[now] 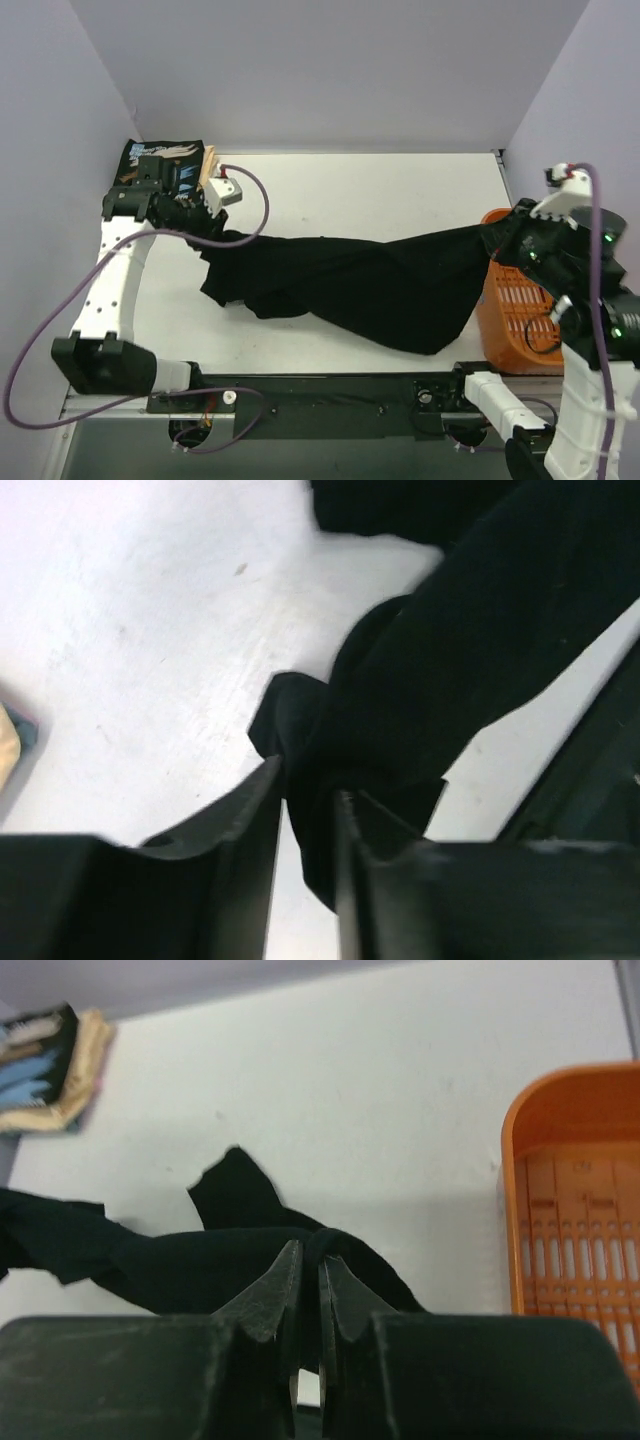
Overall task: Fold and stack the t-shirts
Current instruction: Flatten out the tshirt
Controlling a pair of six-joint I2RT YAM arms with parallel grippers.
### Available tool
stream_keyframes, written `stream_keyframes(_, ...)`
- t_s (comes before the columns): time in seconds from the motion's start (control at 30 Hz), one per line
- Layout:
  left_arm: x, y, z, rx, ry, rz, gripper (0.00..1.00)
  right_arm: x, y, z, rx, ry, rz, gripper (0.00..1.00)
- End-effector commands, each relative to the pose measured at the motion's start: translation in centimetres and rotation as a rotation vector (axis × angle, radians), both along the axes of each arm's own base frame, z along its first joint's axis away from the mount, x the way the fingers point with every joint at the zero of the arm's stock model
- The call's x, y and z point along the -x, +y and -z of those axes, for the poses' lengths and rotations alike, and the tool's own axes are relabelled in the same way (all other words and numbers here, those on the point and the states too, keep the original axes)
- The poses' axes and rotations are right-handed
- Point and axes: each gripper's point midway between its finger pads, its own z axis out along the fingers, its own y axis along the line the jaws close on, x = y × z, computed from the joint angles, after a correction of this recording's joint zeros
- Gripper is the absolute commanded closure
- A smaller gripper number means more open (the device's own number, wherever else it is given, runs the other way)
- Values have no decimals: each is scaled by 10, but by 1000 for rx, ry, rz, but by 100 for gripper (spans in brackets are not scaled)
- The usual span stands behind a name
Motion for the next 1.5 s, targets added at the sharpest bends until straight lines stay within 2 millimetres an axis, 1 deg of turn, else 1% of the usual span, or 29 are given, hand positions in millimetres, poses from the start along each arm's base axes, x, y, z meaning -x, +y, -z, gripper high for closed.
stream_keyframes(0.0, -120, 28, 19, -9, -183, -246, 55, -52, 2, 63, -2, 167, -6, 100)
stream_keyframes(0.03, -144, 42, 23, -59, -231, -330, 44, -61, 8, 67, -17, 161, -32, 100)
stream_keyframes(0.07, -171, 52, 31, -86, -249, -418, 41, -72, 10, 88, -31, 219, -34, 100)
stream_keyframes(0.1, -186, 53, 18, -80, -278, -450, 40, -81, 14, 92, -45, 220, -46, 100)
stream_keyframes(0.13, -195, 56, 41, -95, -198, -489, 40, -89, 16, 109, -53, 273, -51, 100)
stream_keyframes(0.17, -205, 56, 24, -79, -217, -506, 40, -97, 15, 118, -54, 296, -47, 100)
stream_keyframes(0.2, -201, 54, 38, -82, -141, -515, 40, -101, 14, 129, -54, 330, -38, 100)
stream_keyframes(0.27, -192, 45, 28, -53, -145, -474, 40, -105, 10, 146, -35, 377, -22, 100)
stream_keyframes(0.3, -178, 33, 37, -59, -120, -423, 45, -108, 8, 153, -22, 395, -13, 100)
stream_keyframes(0.33, -160, 21, 22, -52, -177, -320, 51, -107, 6, 160, -16, 414, -11, 100)
stream_keyframes(0.37, -124, 3, 26, -59, -165, -225, 53, -107, 6, 163, -11, 419, -14, 100)
stream_keyframes(0.4, -105, -10, 26, -77, -206, -94, 58, -106, 6, 166, -9, 428, -15, 100)
stream_keyframes(0.43, -65, -25, 44, -104, -166, 11, 59, -105, 7, 168, -10, 429, -22, 100)
stream_keyframes(0.47, -46, -32, 51, -137, -189, 118, 59, -104, 7, 172, -13, 437, -24, 100)
stream_keyframes(0.5, -12, -41, 73, -162, -142, 218, 59, -104, 8, 173, -19, 436, -26, 100)
stream_keyframes(0.53, 6, -38, 97, -206, -100, 281, 58, -103, 9, 176, -23, 444, -31, 100)
stream_keyframes(0.57, 14, -43, 107, -235, -93, 330, 56, -103, 10, 178, -32, 446, -37, 100)
stream_keyframes(0.6, 19, -36, 125, -294, -68, 330, 51, -102, 11, 179, -34, 447, -41, 100)
stream_keyframes(0.67, 9, -28, 142, -367, -103, 330, 43, -102, 13, 181, -41, 451, -46, 100)
stream_keyframes(0.73, -6, -27, 147, -398, -160, 333, 40, -102, 12, 183, -42, 454, -44, 100)
stream_keyframes(0.9, -32, -36, 153, -424, -156, 358, 40, -99, 12, 182, -44, 447, -45, 100)
stream_keyframes(1.07, -30, -37, 176, -448, -75, 420, 48, -95, 8, 185, -33, 444, -31, 100)
stream_keyframes(1.13, -36, -33, 175, -473, -96, 418, 65, -94, 9, 184, -35, 442, -37, 100)
stream_keyframes(1.17, -39, -32, 173, -482, -106, 416, 75, -94, 9, 183, -35, 440, -37, 100)
stream_keyframes(1.2, -37, -31, 172, -490, -95, 434, 78, -94, 8, 184, -35, 440, -35, 100)
stream_keyframes(1.3, -34, -29, 162, -497, -79, 442, 100, -95, 8, 181, -38, 433, -34, 100)
stream_keyframes(1.4, -35, -27, 139, -485, -66, 374, 100, -95, 10, 164, -44, 393, -37, 100)
stream_keyframes(1.43, -44, -28, 117, -472, -98, 336, 100, -93, 11, 157, -49, 381, -42, 100)
stream_keyframes(1.47, -50, -29, 97, -448, -127, 274, 100, -95, 3, 136, -53, 331, -18, 100)
